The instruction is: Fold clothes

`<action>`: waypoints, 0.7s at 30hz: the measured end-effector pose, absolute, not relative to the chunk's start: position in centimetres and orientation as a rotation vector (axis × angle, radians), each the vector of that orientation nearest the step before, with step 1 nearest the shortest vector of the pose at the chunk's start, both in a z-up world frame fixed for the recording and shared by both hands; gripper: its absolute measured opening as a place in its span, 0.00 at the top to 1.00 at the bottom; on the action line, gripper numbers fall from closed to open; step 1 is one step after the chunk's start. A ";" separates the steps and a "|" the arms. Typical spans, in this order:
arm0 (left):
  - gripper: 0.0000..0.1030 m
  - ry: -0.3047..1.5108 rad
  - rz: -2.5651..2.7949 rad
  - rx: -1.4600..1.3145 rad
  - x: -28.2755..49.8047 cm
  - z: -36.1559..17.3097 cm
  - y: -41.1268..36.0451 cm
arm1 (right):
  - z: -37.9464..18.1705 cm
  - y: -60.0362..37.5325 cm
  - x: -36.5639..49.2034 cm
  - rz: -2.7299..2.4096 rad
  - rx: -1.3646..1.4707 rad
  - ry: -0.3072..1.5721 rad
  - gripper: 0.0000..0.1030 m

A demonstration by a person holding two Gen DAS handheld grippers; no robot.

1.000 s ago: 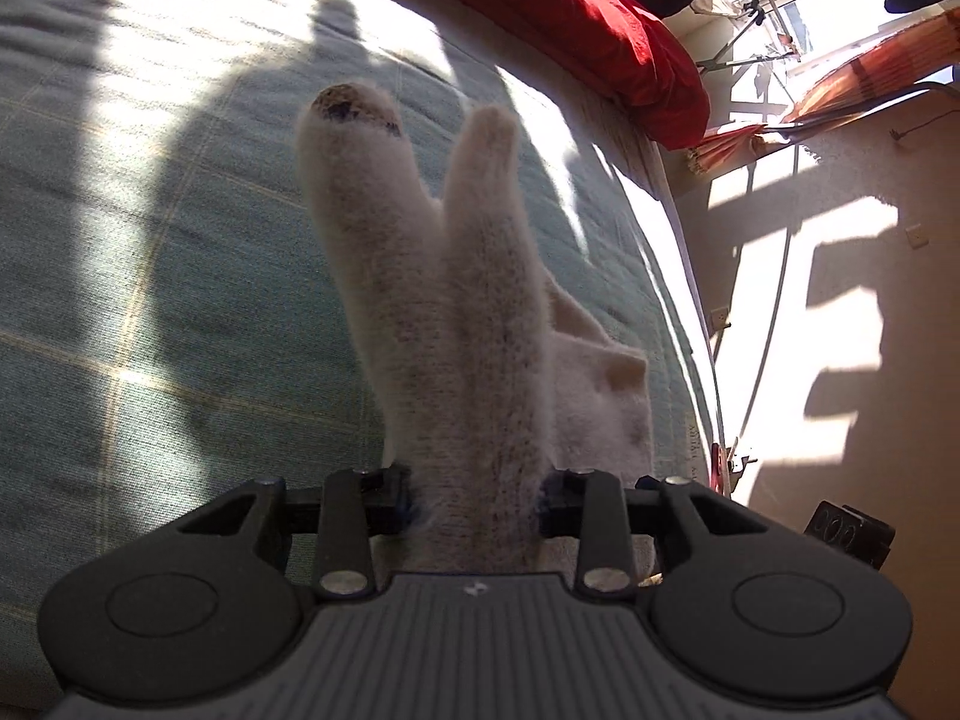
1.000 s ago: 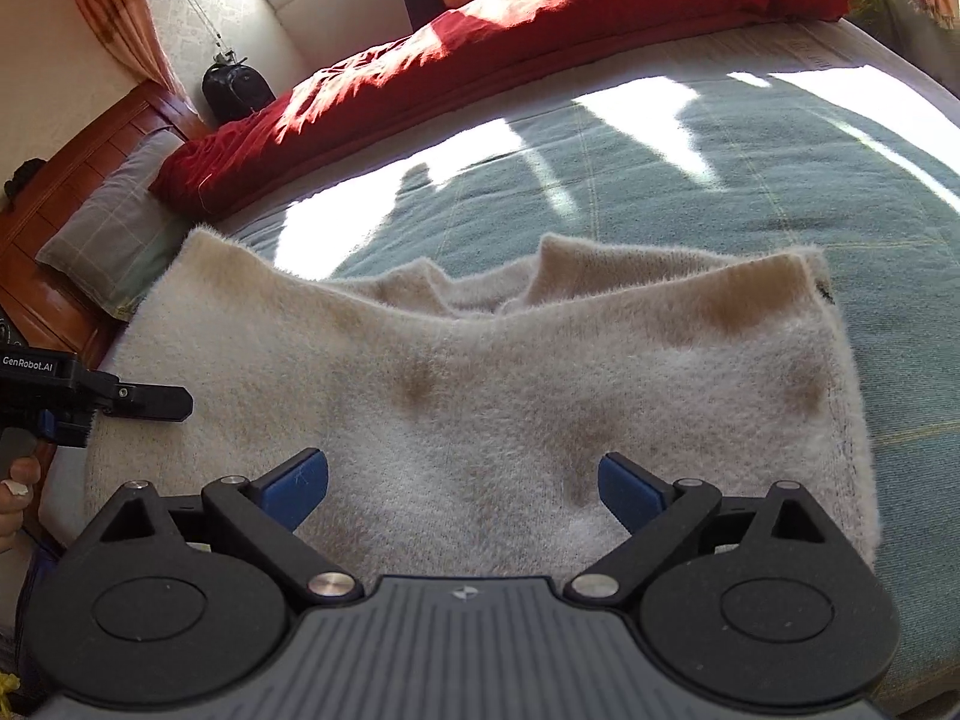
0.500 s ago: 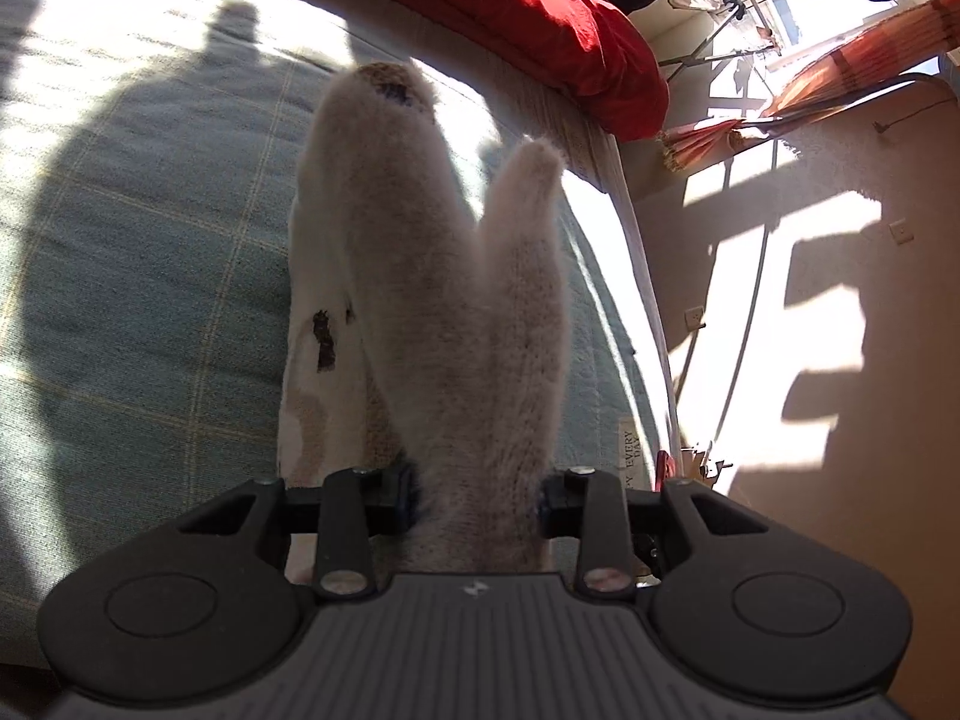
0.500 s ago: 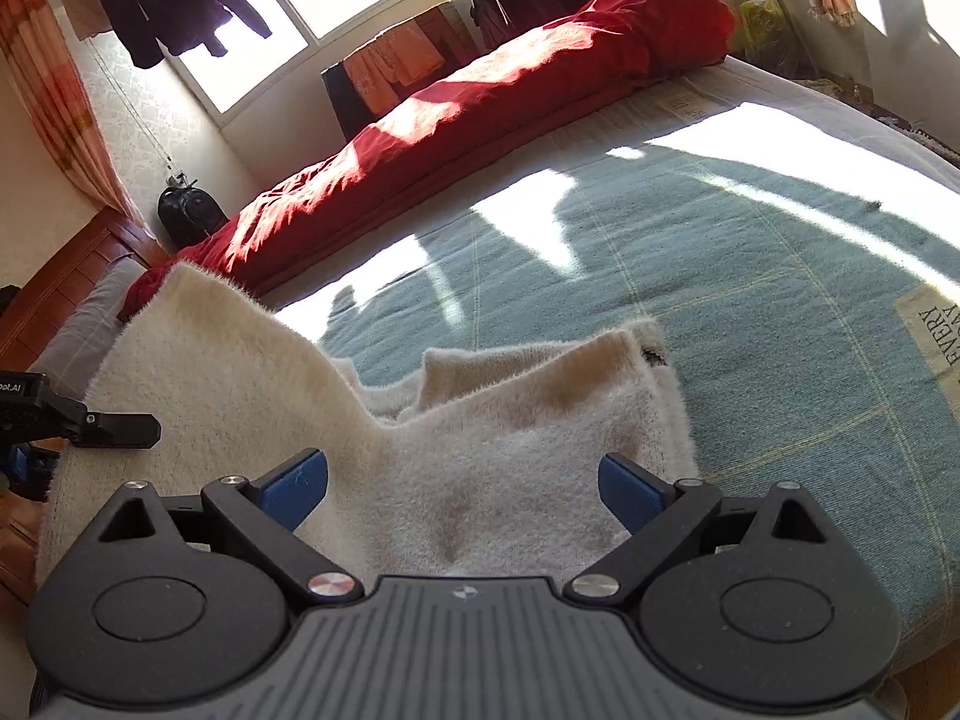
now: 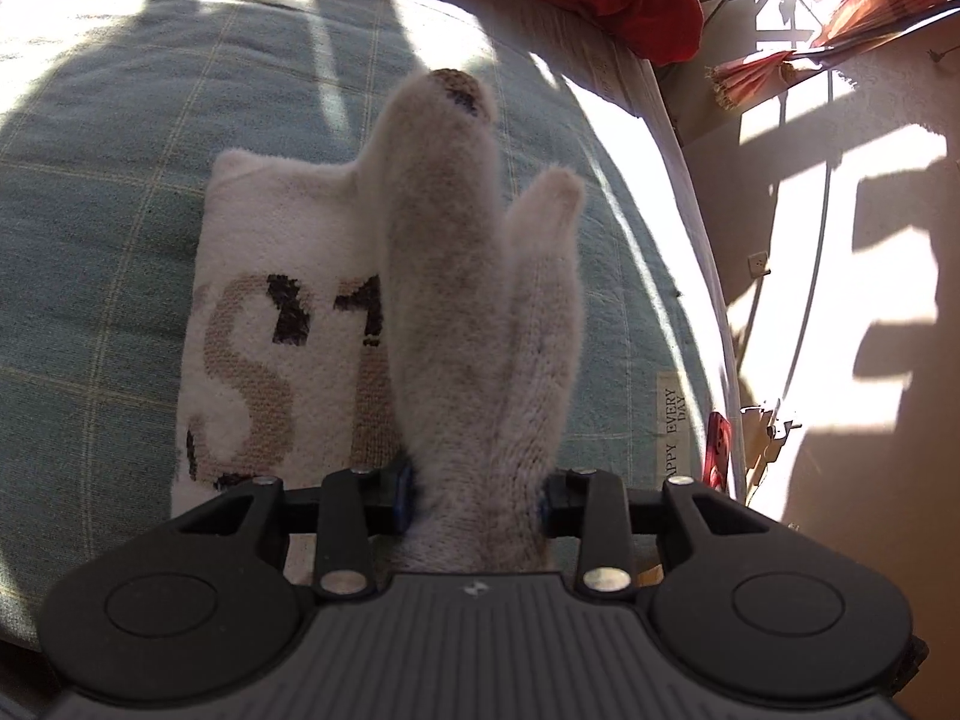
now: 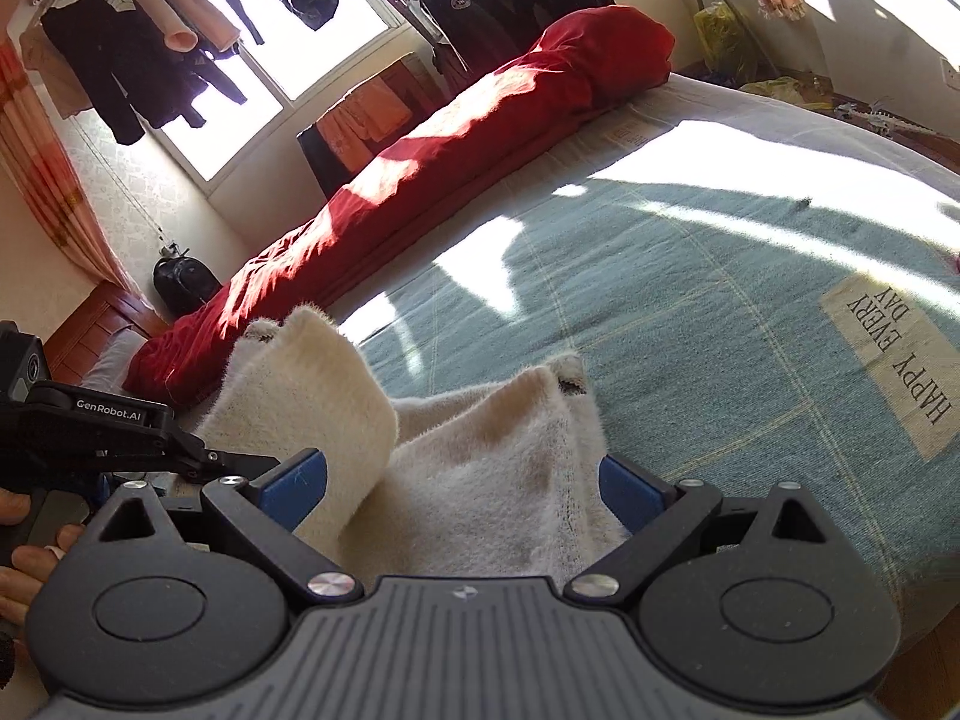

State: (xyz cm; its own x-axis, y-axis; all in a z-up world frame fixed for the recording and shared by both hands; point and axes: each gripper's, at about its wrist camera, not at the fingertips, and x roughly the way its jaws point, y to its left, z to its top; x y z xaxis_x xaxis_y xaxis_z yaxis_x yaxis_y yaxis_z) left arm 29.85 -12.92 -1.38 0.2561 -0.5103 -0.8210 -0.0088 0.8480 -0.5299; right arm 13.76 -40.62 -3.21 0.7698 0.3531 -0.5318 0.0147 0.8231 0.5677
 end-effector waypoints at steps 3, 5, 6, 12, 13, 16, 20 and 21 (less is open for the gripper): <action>0.67 1.287 -0.346 -0.469 30.1 -1.7 -13.9 | -3.4 -41.6 13.2 0.200 0.602 0.677 0.03; 0.67 1.294 -0.337 -0.462 30.3 -1.8 -14.7 | -3.6 -42.0 13.0 0.211 0.613 0.683 0.03; 0.67 1.296 -0.333 -0.459 30.4 -1.8 -15.1 | -3.8 -42.1 13.0 0.222 0.616 0.695 0.03; 0.67 1.310 -0.311 -0.453 31.1 -2.3 -16.6 | -4.6 -41.2 13.7 0.326 0.640 0.806 0.01; 0.67 1.312 -0.309 -0.450 31.1 -2.4 -16.8 | -4.7 -40.9 13.8 0.348 0.646 0.827 0.00; 0.66 1.321 -0.303 -0.444 31.3 -2.7 -17.5 | -5.0 -40.1 14.3 0.399 0.647 0.896 0.00; 0.66 1.332 -0.293 -0.445 31.5 -3.2 -18.1 | -5.3 -39.1 14.4 0.417 0.595 0.985 0.00; 0.66 1.334 -0.290 -0.443 31.6 -3.3 -18.3 | -5.4 -38.9 14.4 0.423 0.586 1.003 0.00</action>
State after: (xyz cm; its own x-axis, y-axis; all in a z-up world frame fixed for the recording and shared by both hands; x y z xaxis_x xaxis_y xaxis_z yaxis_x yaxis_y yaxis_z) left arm 31.59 -18.27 -3.34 0.2177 -0.4482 -0.8670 -0.0482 0.8823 -0.4682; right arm 14.37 -38.89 -5.44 0.4790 0.5816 -0.6575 -0.0648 0.7704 0.6342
